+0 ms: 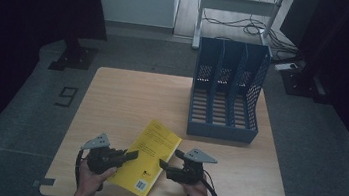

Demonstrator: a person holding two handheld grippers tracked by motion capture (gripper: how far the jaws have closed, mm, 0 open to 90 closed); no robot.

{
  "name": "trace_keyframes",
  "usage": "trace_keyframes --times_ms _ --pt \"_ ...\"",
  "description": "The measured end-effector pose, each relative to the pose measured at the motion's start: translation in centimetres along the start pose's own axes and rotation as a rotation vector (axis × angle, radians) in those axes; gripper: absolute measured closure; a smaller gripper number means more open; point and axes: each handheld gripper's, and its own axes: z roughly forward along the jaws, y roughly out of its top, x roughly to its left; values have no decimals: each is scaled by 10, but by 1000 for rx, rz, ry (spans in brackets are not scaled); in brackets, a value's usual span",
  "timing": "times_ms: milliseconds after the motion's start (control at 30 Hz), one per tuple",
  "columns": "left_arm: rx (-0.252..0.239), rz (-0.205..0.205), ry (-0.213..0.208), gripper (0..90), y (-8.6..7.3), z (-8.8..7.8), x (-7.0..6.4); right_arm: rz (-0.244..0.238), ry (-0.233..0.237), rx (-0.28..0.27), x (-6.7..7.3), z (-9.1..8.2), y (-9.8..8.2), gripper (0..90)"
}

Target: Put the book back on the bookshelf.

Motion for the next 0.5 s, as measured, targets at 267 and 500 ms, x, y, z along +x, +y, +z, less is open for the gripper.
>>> trace_keyframes --times_ms 267,500 --pt "-11 13 -48 831 1 -2 -1 27 51 -16 -5 -1 1 192" --pt "-5 33 -63 829 2 1 -5 53 51 -17 -6 -1 1 168"
